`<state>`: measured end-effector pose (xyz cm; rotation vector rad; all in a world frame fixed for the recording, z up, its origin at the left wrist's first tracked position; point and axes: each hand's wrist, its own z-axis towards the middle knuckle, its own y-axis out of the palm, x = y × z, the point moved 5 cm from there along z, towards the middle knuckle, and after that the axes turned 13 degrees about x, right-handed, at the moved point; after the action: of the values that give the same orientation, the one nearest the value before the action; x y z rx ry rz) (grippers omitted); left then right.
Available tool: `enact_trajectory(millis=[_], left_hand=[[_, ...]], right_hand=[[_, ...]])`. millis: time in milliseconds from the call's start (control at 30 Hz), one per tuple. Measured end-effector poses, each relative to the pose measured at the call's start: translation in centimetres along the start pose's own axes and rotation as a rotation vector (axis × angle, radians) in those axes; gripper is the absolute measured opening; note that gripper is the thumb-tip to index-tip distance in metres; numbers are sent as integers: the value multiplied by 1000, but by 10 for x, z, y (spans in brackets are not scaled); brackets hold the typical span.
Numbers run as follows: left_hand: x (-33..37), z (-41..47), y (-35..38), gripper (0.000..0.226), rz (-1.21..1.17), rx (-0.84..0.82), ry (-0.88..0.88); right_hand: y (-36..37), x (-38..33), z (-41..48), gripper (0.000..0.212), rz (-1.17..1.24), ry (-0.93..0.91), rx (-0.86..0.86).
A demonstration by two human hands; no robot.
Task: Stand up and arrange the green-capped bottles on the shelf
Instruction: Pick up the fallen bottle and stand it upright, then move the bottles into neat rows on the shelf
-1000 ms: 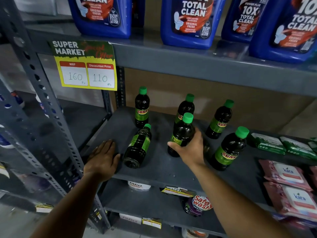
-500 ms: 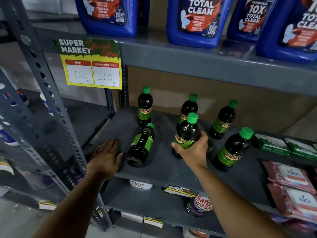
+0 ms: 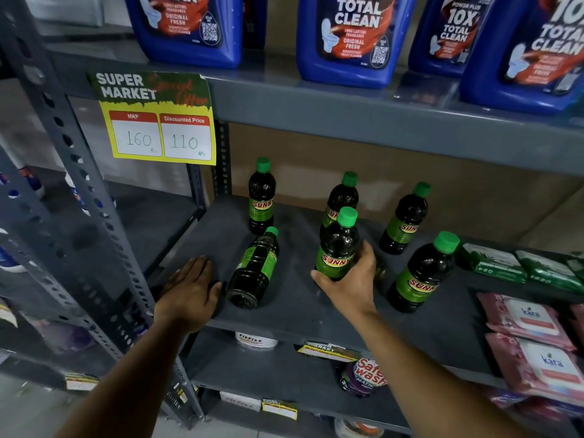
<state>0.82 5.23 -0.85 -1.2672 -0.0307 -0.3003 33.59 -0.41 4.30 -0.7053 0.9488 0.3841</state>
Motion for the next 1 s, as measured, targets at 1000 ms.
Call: enact_trajectory(millis=[1000], left_hand=[[2, -3, 0, 83, -46, 19, -6]], right_hand=[[104, -75, -52, 75, 133, -42, -262]])
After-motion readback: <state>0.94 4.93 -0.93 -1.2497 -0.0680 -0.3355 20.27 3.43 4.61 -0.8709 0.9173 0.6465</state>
